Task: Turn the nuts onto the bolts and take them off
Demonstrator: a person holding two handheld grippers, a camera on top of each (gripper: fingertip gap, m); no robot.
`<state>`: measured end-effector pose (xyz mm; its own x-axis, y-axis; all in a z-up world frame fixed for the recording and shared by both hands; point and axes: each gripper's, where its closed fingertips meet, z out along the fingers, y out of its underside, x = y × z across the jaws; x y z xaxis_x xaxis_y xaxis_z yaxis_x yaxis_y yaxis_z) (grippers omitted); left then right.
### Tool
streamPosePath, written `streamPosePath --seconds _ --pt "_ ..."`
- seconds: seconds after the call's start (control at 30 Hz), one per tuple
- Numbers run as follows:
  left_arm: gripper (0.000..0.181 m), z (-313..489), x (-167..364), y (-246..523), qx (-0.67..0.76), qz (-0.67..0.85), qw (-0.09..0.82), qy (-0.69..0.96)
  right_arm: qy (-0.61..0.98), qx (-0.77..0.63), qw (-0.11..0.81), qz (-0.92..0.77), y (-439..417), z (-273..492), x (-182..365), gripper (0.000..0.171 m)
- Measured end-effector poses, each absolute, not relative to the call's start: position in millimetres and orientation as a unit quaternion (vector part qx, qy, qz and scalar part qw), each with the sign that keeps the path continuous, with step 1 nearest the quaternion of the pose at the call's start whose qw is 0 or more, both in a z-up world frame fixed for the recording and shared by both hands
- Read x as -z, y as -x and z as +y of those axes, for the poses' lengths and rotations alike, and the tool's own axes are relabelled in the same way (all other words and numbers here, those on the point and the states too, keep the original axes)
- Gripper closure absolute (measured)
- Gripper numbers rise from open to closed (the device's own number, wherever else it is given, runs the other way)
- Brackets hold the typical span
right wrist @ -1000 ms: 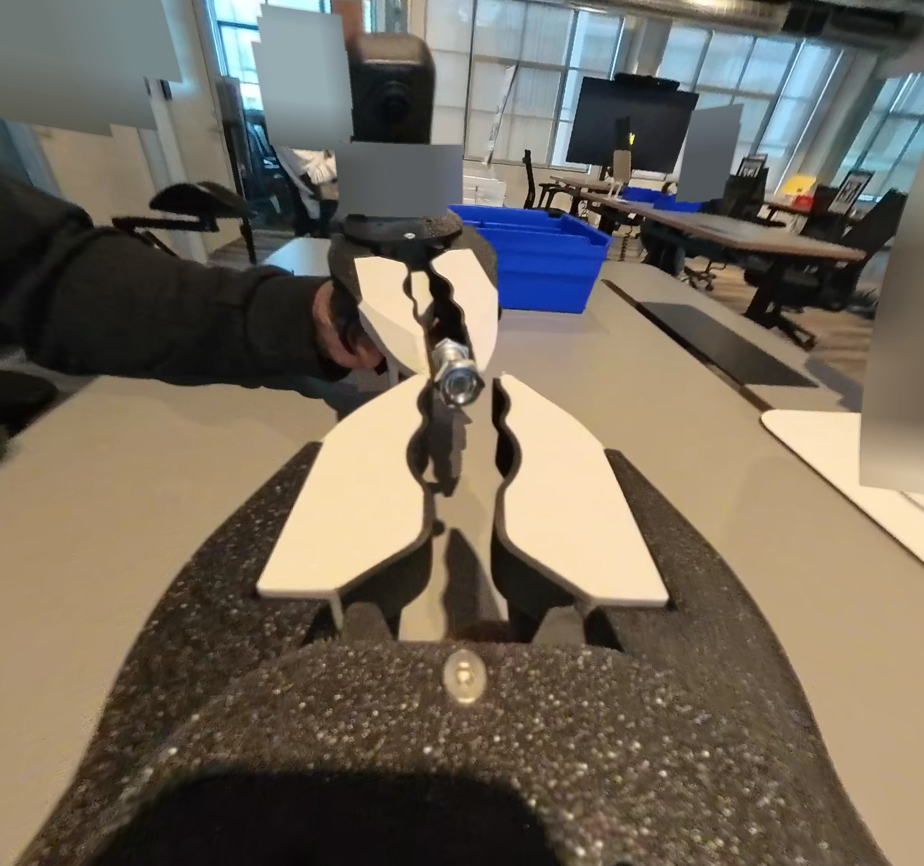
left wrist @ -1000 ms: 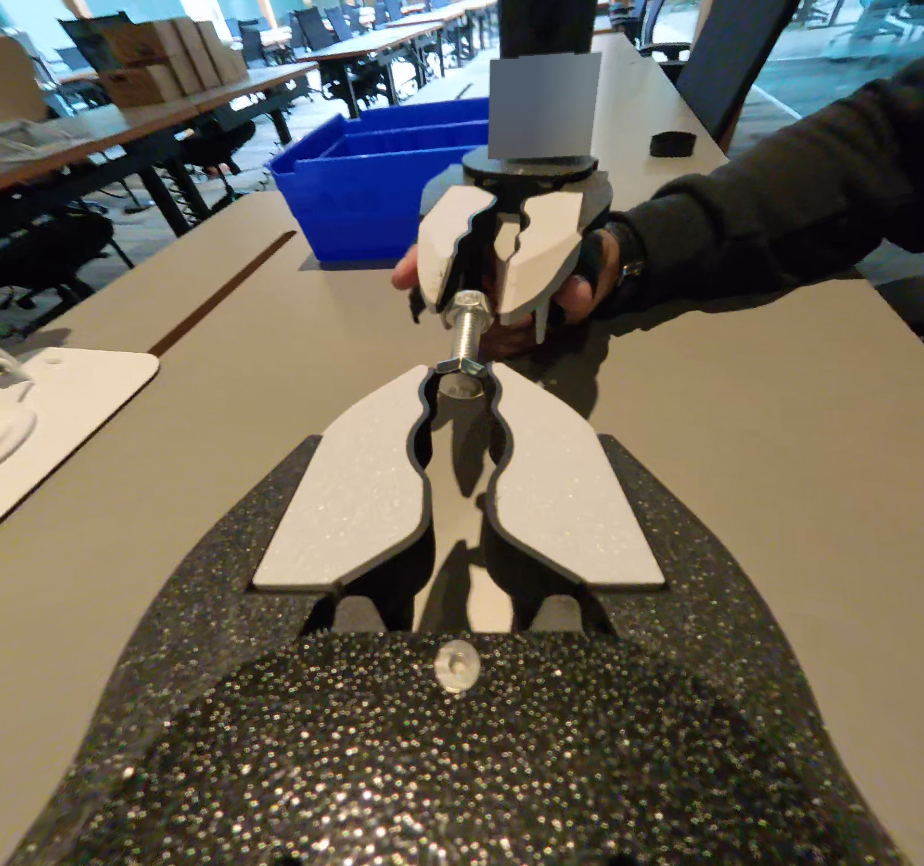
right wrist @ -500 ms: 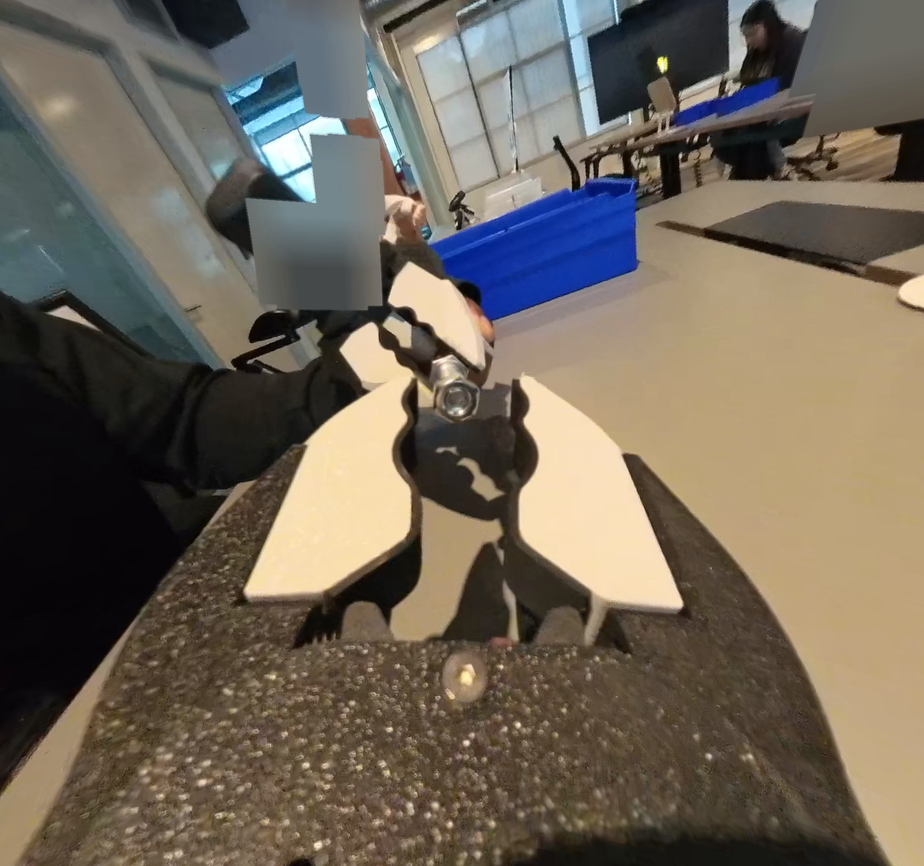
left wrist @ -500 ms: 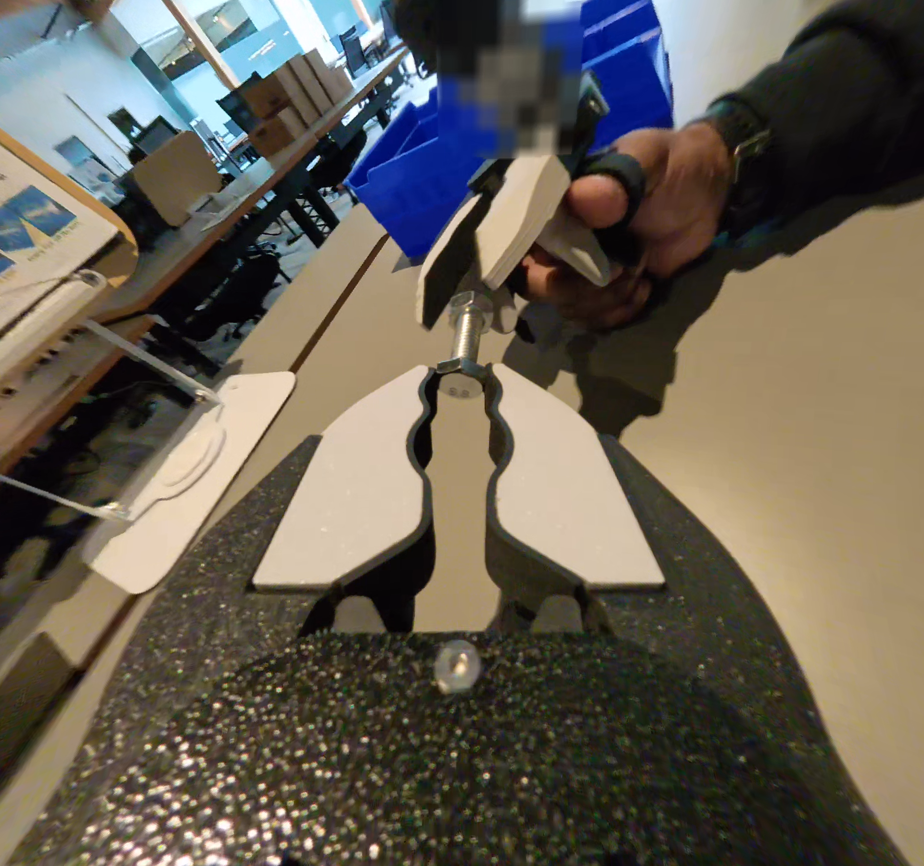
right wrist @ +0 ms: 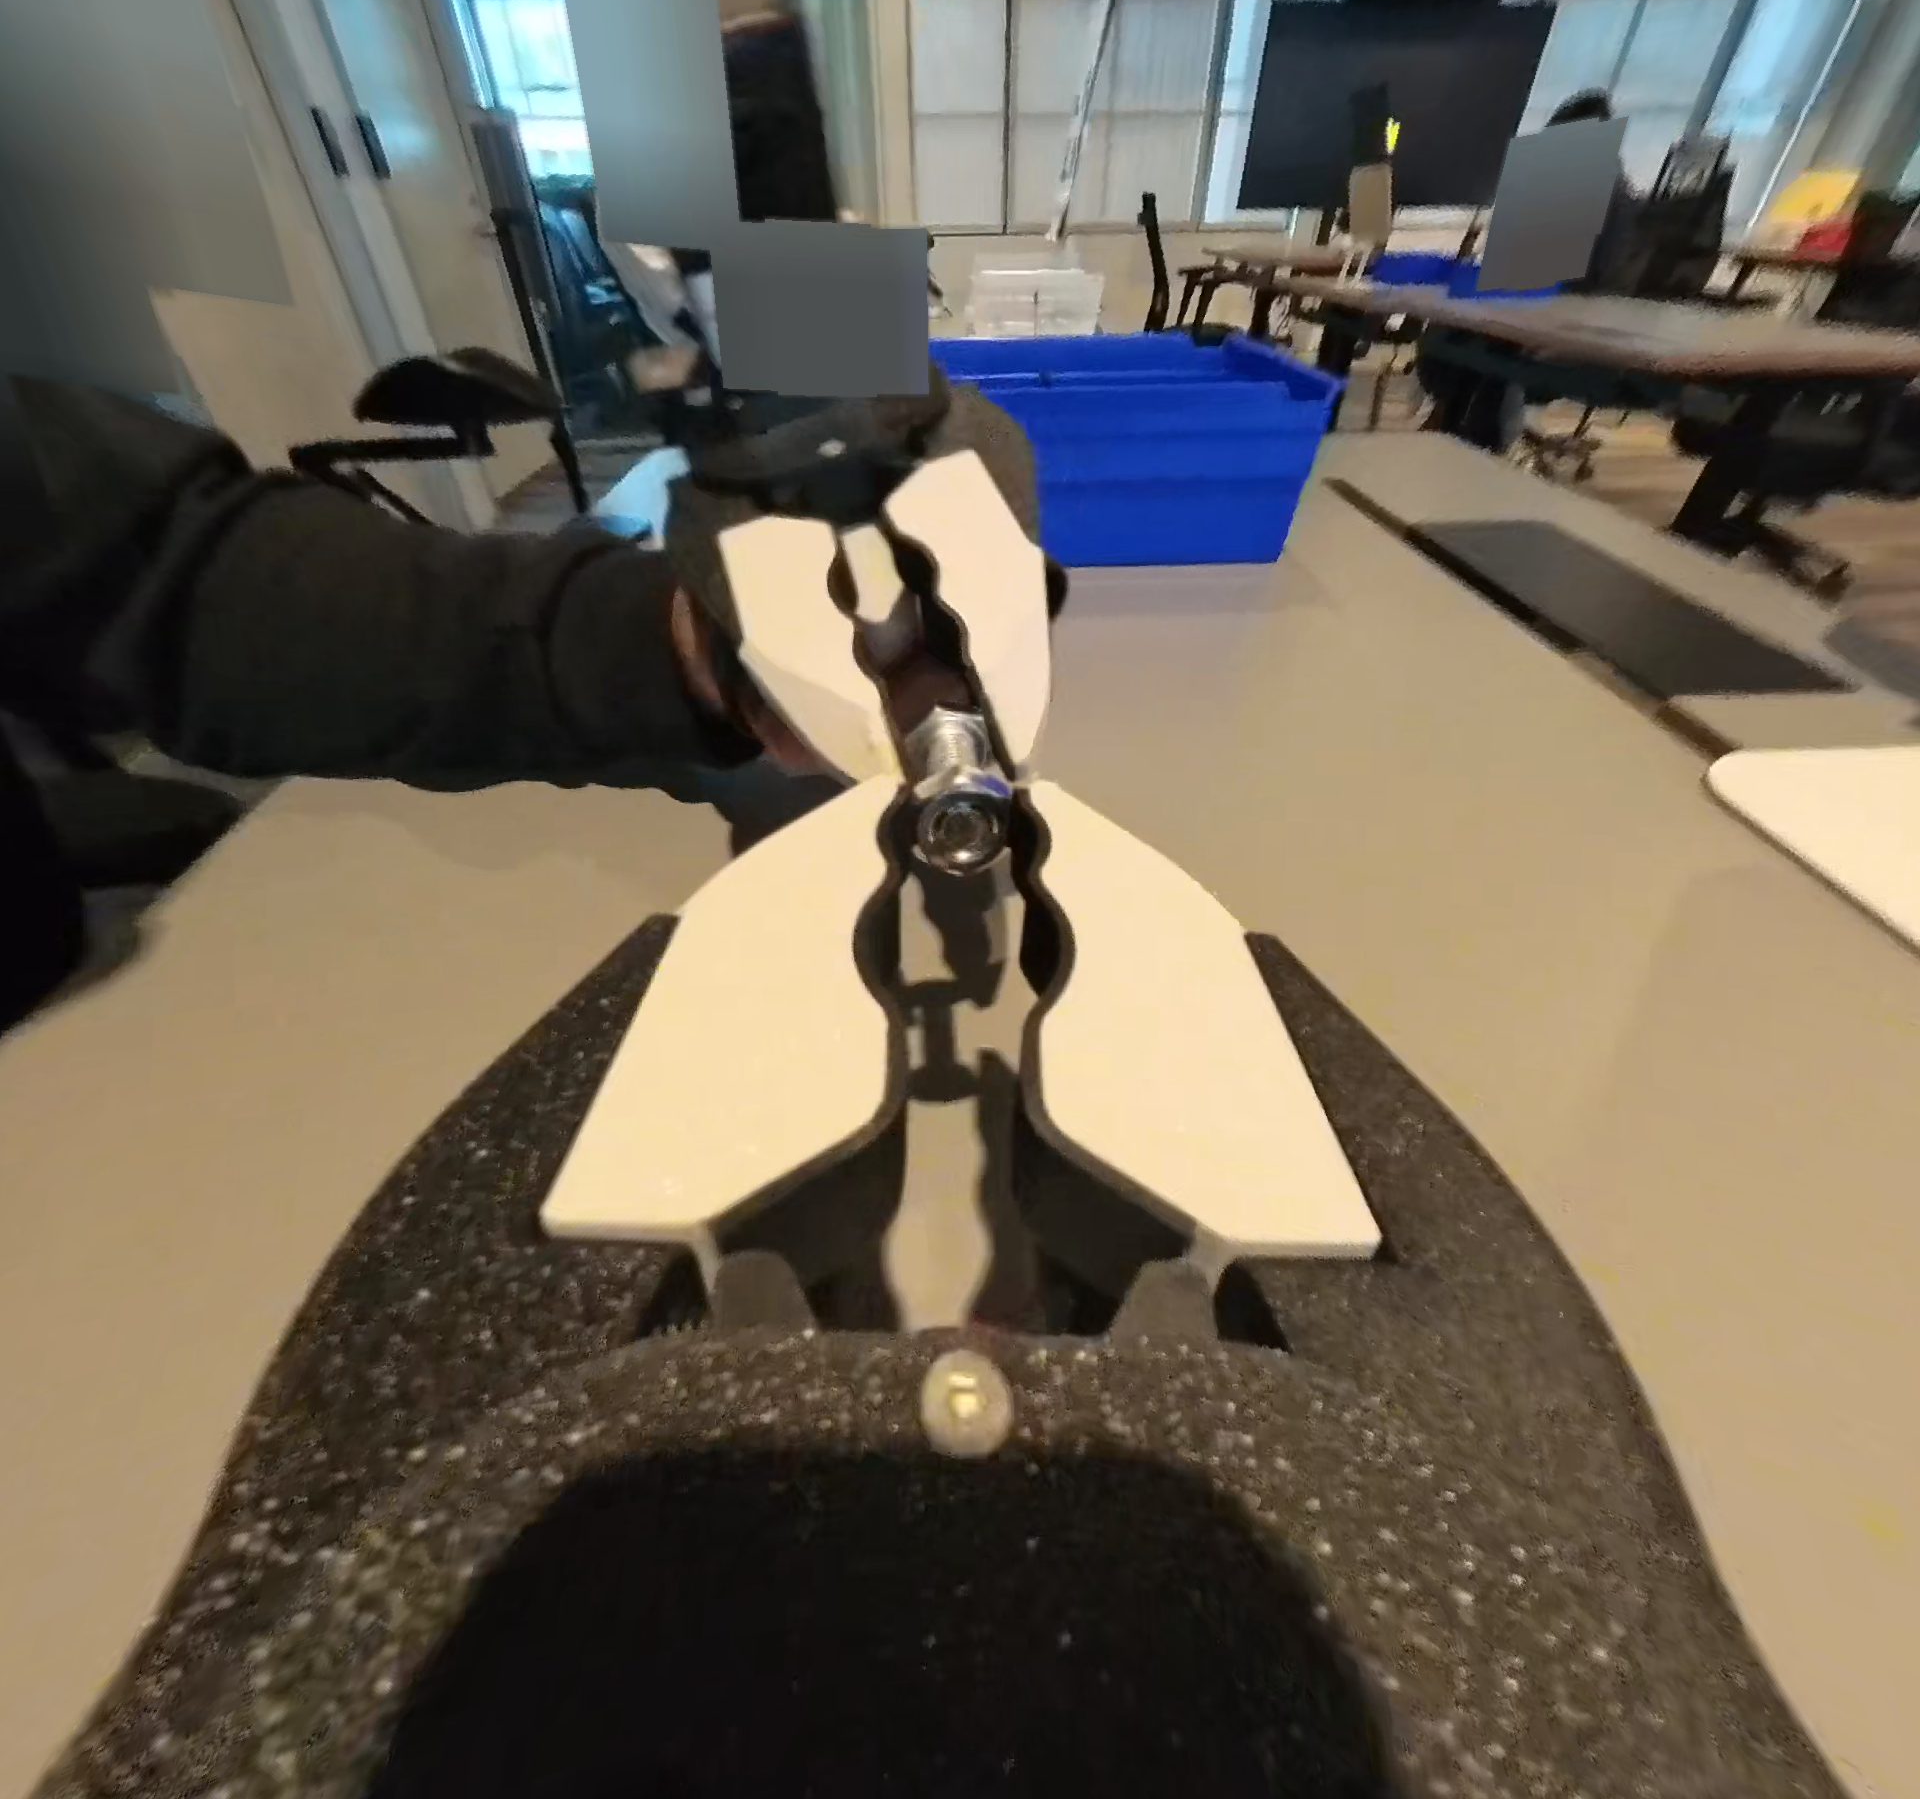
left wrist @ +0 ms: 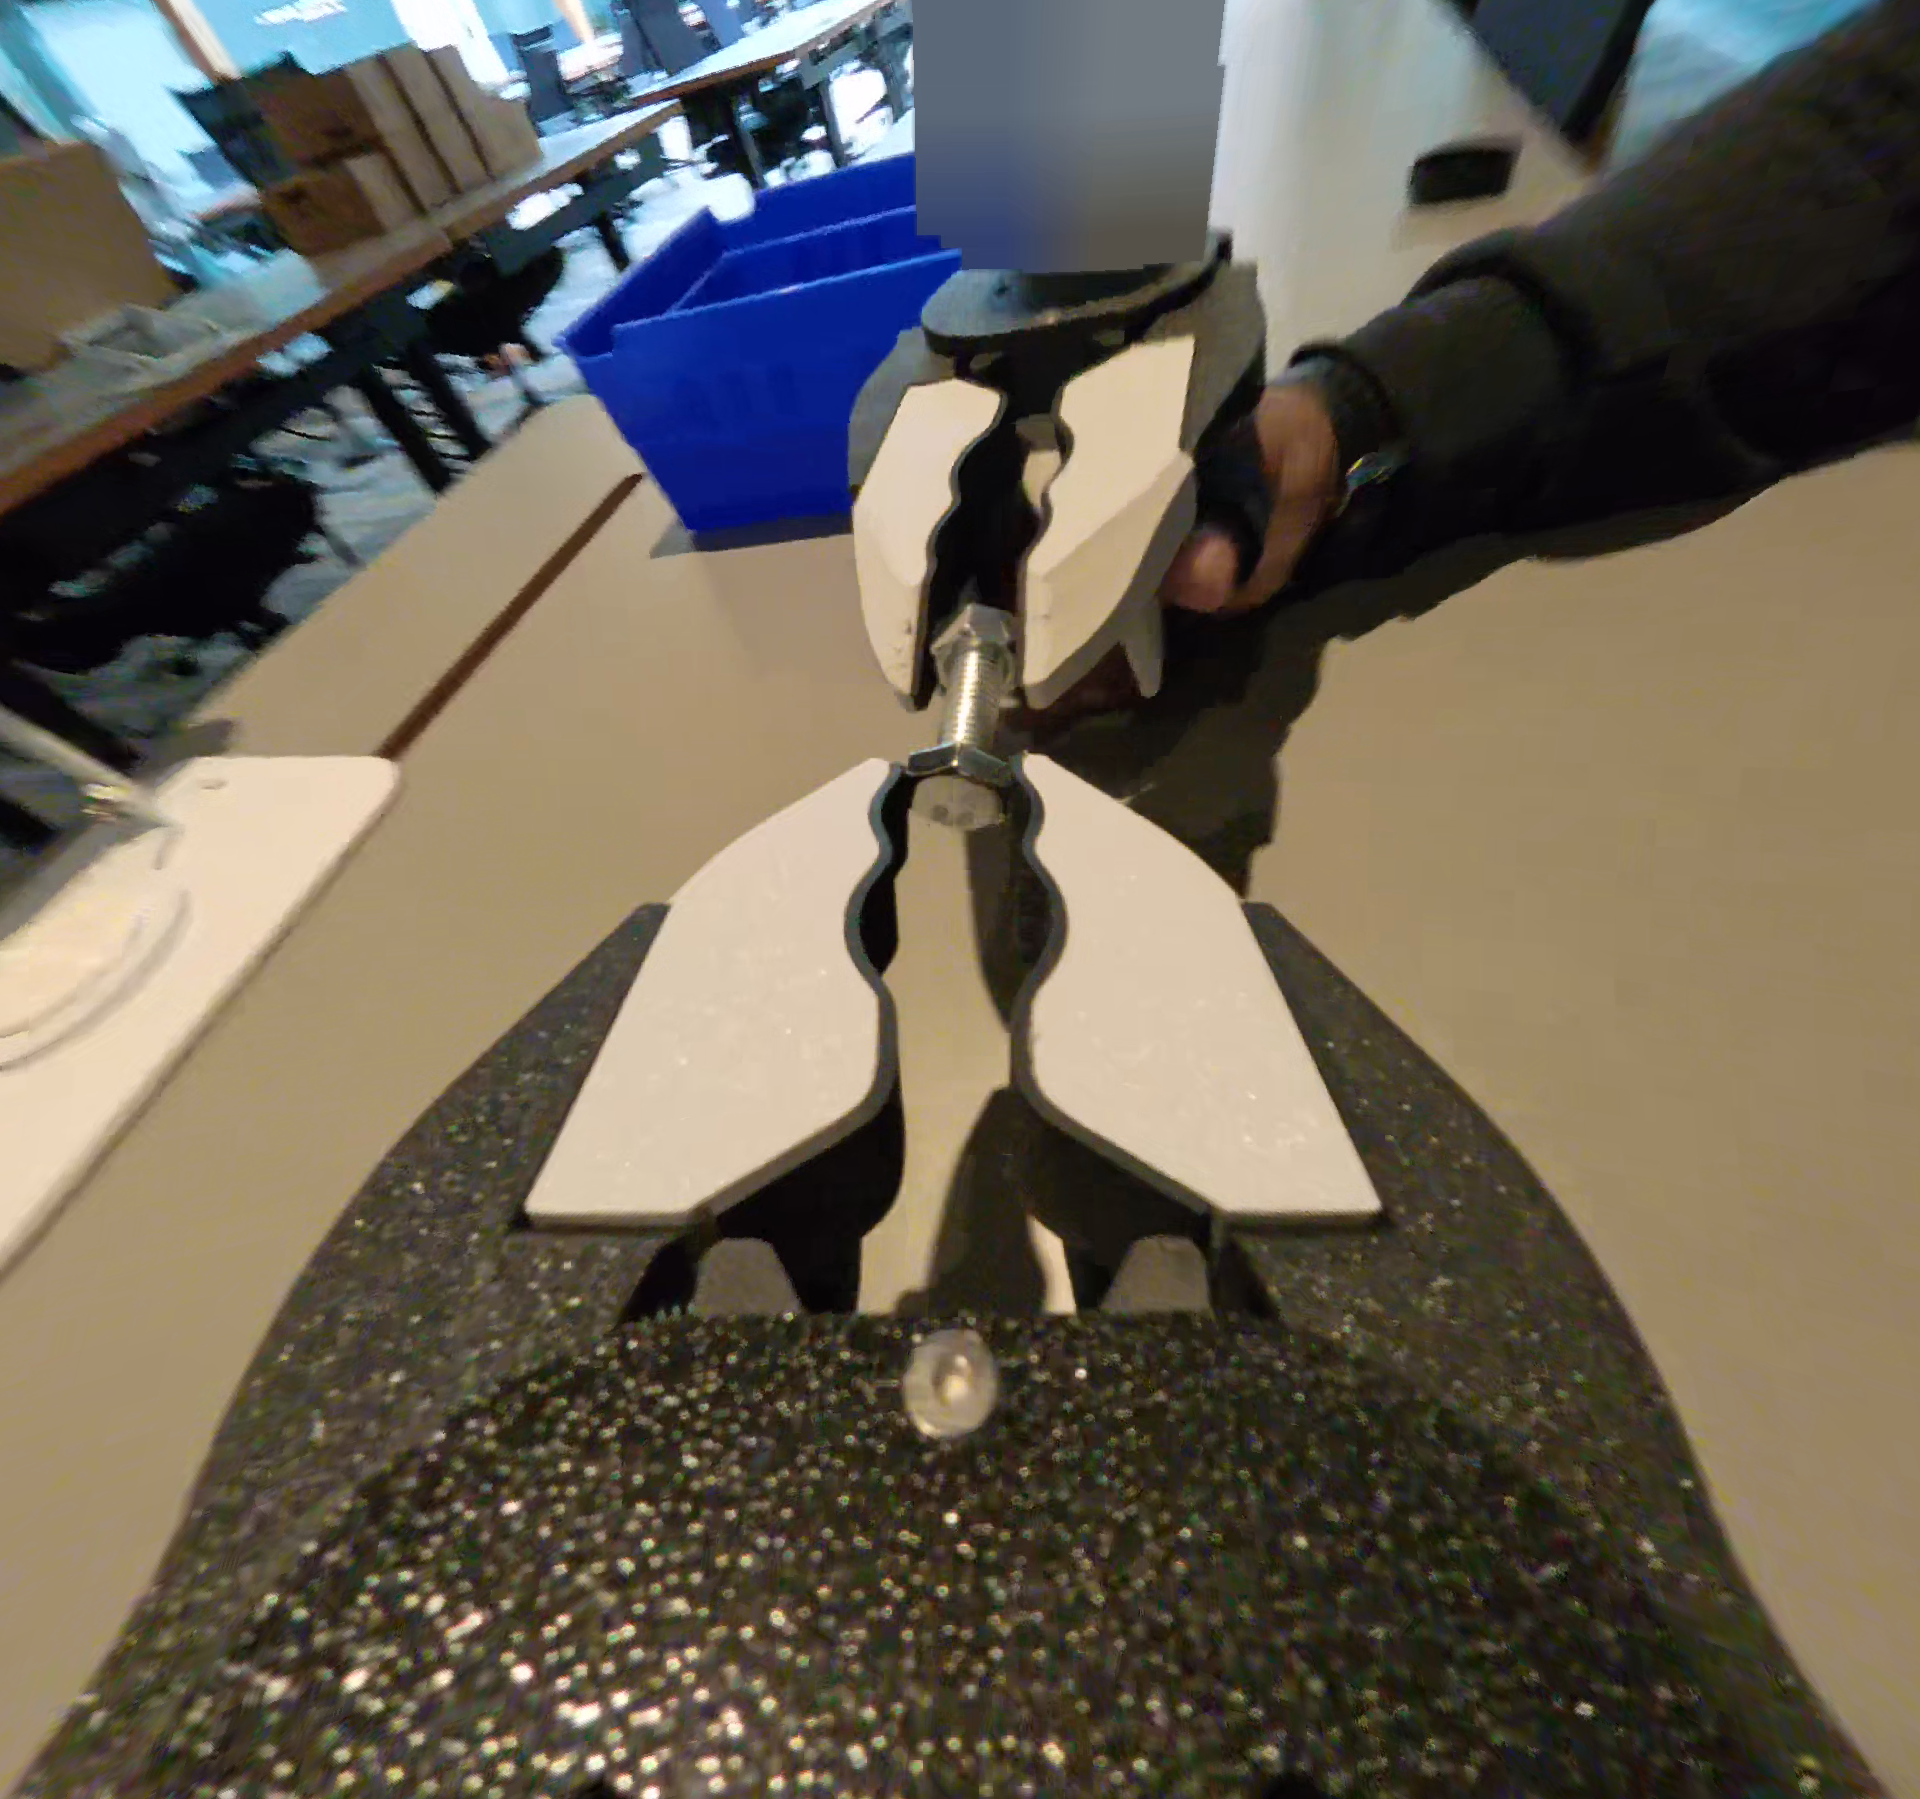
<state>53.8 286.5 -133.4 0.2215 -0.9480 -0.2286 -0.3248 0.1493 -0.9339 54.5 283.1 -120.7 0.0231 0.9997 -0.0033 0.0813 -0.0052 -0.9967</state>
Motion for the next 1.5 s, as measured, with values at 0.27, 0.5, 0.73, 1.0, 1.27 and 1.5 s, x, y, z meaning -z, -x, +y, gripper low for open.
streamPosePath --seconds 0.27,0.5,0.73,1.0,1.27,1.5 --pt "0.164 297 126 -49 0.166 0.562 0.592 0.553 0.582 -0.618 0.365 -0.382 -54 293 115 0.133" --pt "0.164 296 119 -43 0.344 0.494 0.539 0.589 0.536 -0.532 0.477 -0.449 -61 294 109 0.125" --pt "0.164 284 130 -52 0.385 0.510 0.487 0.595 0.521 -0.477 0.503 -0.498 -56 286 115 0.147" --pt "0.164 298 131 -47 0.153 0.575 0.577 0.560 0.601 -0.606 0.357 -0.380 -51 292 120 0.153" --pt "0.164 295 122 -45 0.342 0.500 0.531 0.593 0.558 -0.578 0.437 -0.404 -59 297 108 0.123" --pt "0.164 284 128 -52 0.410 0.497 0.479 0.596 0.524 -0.501 0.492 -0.481 -55 284 111 0.153"
